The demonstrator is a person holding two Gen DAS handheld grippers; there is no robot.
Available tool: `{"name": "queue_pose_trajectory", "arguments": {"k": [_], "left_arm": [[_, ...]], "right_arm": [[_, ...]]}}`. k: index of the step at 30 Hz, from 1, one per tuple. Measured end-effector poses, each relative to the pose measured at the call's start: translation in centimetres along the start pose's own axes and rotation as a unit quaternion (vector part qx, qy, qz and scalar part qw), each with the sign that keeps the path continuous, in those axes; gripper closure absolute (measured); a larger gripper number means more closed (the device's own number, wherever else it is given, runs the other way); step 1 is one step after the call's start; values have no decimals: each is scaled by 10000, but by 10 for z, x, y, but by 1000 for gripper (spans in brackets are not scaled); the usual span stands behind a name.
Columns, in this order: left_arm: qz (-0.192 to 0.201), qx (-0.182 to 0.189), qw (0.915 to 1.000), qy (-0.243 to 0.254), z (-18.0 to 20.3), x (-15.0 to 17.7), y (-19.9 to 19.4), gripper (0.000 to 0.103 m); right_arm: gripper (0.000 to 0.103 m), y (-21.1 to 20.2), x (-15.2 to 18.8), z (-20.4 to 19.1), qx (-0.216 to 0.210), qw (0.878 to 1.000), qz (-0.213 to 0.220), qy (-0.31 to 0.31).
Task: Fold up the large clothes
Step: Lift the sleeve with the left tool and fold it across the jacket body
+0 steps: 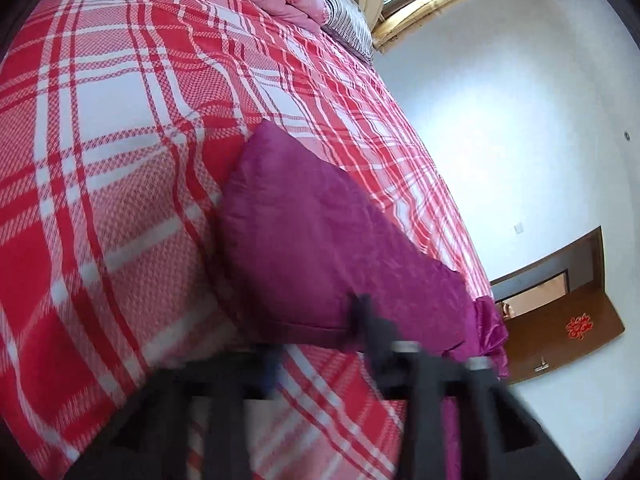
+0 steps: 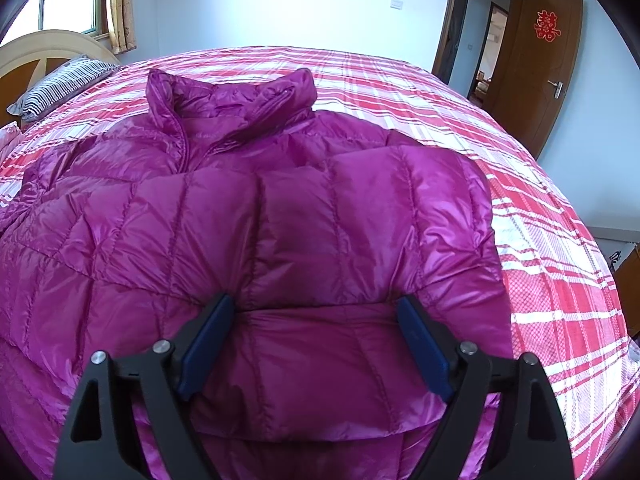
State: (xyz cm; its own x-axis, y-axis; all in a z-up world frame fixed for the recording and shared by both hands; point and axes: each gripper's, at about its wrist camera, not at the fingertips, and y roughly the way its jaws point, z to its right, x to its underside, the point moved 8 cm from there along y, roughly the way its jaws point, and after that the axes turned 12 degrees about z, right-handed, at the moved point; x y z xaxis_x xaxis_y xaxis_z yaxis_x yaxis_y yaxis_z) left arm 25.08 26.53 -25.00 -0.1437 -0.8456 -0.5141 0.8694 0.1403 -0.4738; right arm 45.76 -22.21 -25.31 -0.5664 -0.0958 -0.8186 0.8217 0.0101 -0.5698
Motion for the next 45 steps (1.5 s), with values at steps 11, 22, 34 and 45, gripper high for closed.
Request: {"name": "queue_pose_trajectory", "arguments": {"k": [11,22,34,45], "left_arm": [[684,275,9925,970,39,-33,-14,96],[1224,1357,9585,2190,176,-47,-29,96],[950,2364,9169,3071,302,23,-22,96],[417,2726,8901,3630,347,108,-5,96]], "right_arm": [[15,0,0,0,14,10000,10,-11],[15,0,0,0,6,10000,19,5],[10,0,0,1,-149,9998,-2,151],[0,-6,-2,3,-628,9963,139,573]]}}
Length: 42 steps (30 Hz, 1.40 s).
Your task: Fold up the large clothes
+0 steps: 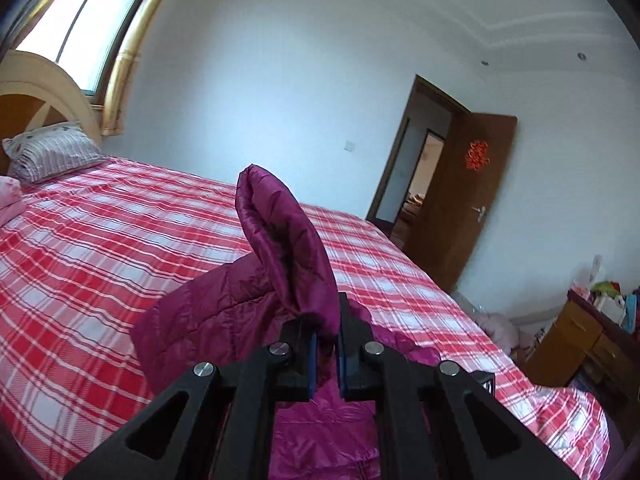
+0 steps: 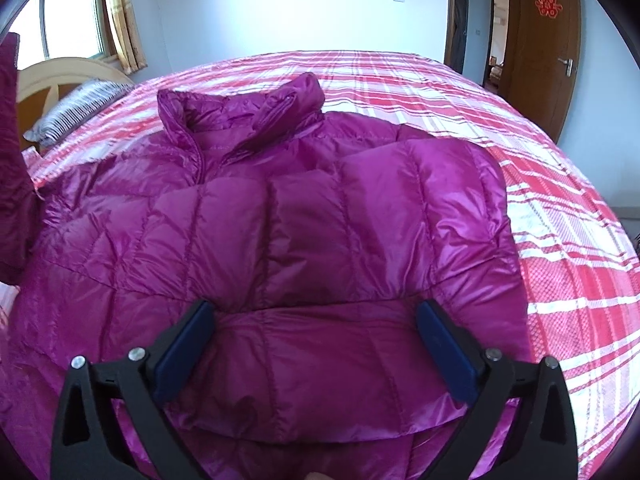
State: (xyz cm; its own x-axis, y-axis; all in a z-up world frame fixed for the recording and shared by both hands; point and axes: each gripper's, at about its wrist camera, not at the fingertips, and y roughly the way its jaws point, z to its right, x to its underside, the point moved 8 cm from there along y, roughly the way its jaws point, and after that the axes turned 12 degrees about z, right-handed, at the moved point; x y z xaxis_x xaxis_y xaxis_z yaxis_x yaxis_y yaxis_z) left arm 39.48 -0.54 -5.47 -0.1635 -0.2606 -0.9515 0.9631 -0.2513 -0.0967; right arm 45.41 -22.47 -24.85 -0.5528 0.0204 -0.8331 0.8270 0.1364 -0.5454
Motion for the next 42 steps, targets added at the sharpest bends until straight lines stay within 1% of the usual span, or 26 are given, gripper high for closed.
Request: {"name": "queue_pose_trajectory", "arguments": {"k": [3,6,9,11,15,17,18,20,21,22,23,25,26,27,28,30,32,34,35,36,38,40,41,42], "left_arm": [[-197,137,9993,272,22,23,15,96],[-408,254,9979,438,38,45,25,96],[-652,305,9949,709,53,71,36,96],[-823,309,9923,872,61,88,45,96],[-1154,251,9859,1187,73,120,57,96],[-1319,192,9821,1335,78,132,62,96],[-1467,185,9785,1437,82,140,63,95],[-1656,128,9726,1628,87,150,63,91],[-1711,147,9703,1705,91,153,62,87],[-1706,238,9687,1788,98,155,58,79],[-1630,295,9675,1910,104,155,53,73],[-1493,303,9652,2126,112,152,45,32],[-1346,261,9658,2202,116,148,39,25],[-1198,285,9667,2244,119,142,32,22],[-1134,329,9662,2290,123,140,28,22],[-1122,390,9634,2404,128,134,20,22],[-1061,455,9639,2398,126,125,14,22],[-897,405,9645,2450,114,111,4,22],[-798,238,9638,2532,101,103,3,22],[-728,44,9632,2585,84,94,4,22],[-630,-525,9629,2572,32,73,13,20],[-705,-1136,9633,2329,-20,57,30,18],[-771,-1361,9640,2152,-43,53,39,18],[-846,-1547,9647,1955,-64,51,47,18]], "right_arm": [[0,-6,-2,2,-112,9997,146,189],[0,-18,-8,11,-165,9972,497,530],[0,-35,-15,28,-188,9890,988,1082],[0,-41,-17,39,-119,9831,1181,1395],[0,-51,-18,57,24,9701,1504,1903],[0,-51,-19,61,18,9668,1530,2046],[0,-51,-19,63,14,9655,1533,2107],[0,-50,-19,66,0,9629,1551,2208],[0,-52,-18,70,-7,9610,1569,2277],[0,-54,-17,72,-10,9595,1587,2327],[0,-55,-16,75,-14,9573,1616,2396],[0,-58,-14,81,-3,9516,1686,2570],[0,-59,-14,84,0,9488,1706,2657],[0,-59,-13,87,10,9460,1716,2752],[0,-59,-11,91,31,9437,1719,2827],[0,-59,-10,95,52,9406,1722,2927],[0,-60,-10,95,68,9406,1716,2928],[0,-65,-12,94,155,9427,1768,2827],[0,-69,-15,92,269,9456,1797,2699],[0,-75,-22,87,492,9535,1766,2393],[0,-85,-36,70,667,9641,1743,1889],[0,-95,-56,38,555,9730,1771,1374],[0,-96,-63,19,511,9783,1707,1061],[1,-94,-70,-6,376,9833,1628,716]]}}
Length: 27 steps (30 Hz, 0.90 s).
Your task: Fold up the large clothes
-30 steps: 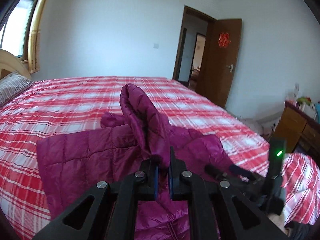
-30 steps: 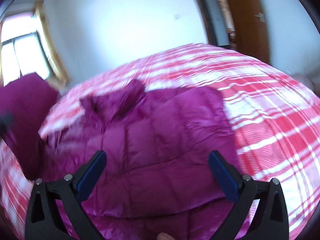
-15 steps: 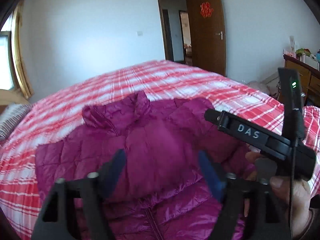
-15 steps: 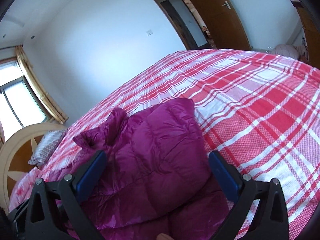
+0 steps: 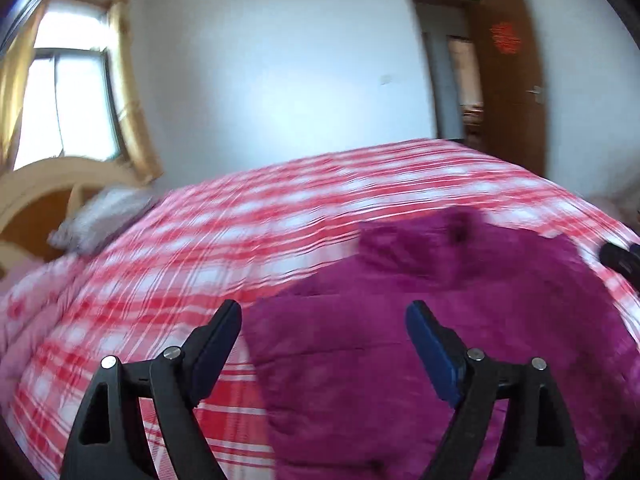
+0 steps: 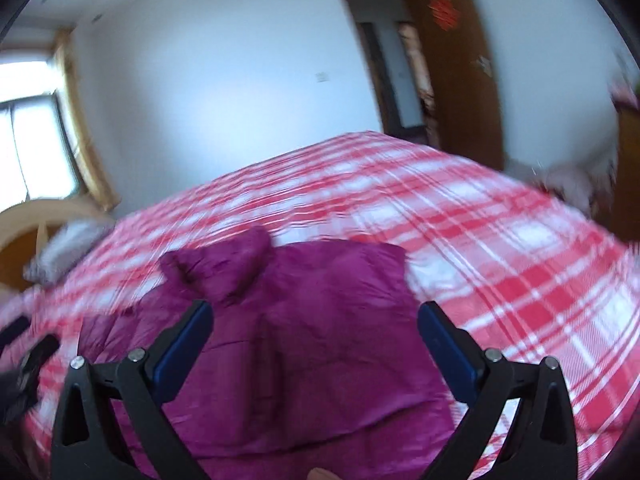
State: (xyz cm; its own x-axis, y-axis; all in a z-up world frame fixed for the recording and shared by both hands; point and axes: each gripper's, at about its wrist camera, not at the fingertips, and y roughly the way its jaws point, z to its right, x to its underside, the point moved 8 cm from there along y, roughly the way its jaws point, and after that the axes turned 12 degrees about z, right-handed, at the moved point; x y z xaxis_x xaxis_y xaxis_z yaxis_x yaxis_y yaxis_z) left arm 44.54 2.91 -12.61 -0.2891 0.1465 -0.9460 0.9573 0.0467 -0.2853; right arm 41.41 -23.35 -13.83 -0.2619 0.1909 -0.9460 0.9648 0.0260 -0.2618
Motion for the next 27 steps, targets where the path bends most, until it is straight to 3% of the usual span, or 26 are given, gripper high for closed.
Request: {"name": "queue_pose_trajectory", "arguments": {"k": [2,4,7,10,13,16,27], "left_arm": [[-248,-137,9992,-276,-20,11,22,18],[-493,-16,9980,-390,-21,25,37,18],[-960,233,9950,-161,-1,56,58,18],[-1205,226,9923,161,11,81,67,18],[-1301,284,9911,90,12,88,70,15],[-1484,316,9884,-69,10,96,76,9],[-1710,222,9847,-271,5,109,85,1]], "right_arm": [[11,6,5,-31,-302,9989,-144,-320],[20,22,22,-55,-364,9954,-433,-777],[31,51,58,-69,-479,9877,-1077,-1023],[32,65,85,-58,-279,9832,-1422,-1111],[32,68,95,-47,-248,9827,-1607,-890],[24,73,103,-42,-190,9799,-1823,-790],[23,71,106,-43,-106,9792,-1814,-908]]}}
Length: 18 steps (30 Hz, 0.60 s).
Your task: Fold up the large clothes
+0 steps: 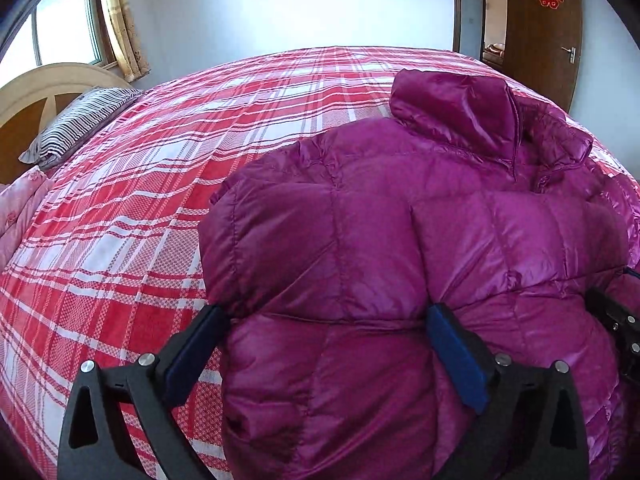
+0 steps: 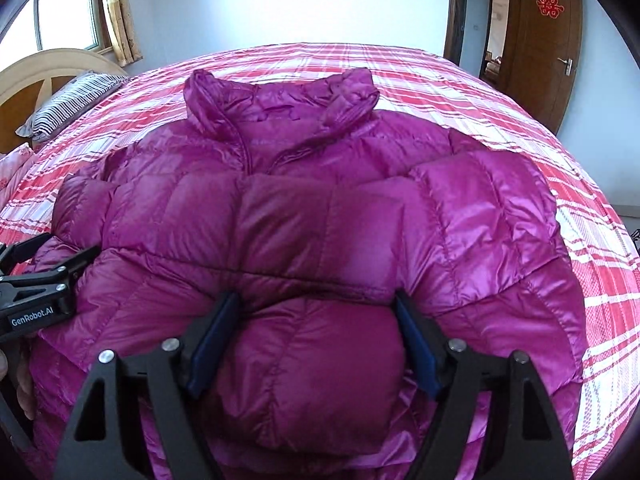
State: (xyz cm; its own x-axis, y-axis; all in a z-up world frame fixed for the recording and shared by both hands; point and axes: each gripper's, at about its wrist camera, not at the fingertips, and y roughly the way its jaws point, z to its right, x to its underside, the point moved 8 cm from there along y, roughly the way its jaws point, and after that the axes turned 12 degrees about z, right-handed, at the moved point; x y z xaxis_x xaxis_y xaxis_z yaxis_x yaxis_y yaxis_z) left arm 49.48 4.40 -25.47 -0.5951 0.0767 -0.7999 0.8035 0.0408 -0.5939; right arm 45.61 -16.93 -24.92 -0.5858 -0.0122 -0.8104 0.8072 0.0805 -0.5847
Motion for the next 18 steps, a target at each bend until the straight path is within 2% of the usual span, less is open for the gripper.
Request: {"name": "queue_pose_trajectory", "arguments": {"k": [16,18], "left_arm": [[41,-82,9999,54,0,0,0,1],[61,-96,9999,60,0,0,-1,1]], "right_arm": [[24,4,-3,-3,75,10000,7,-65],[27,-9,-11,0,295,9992,173,-192]]}}
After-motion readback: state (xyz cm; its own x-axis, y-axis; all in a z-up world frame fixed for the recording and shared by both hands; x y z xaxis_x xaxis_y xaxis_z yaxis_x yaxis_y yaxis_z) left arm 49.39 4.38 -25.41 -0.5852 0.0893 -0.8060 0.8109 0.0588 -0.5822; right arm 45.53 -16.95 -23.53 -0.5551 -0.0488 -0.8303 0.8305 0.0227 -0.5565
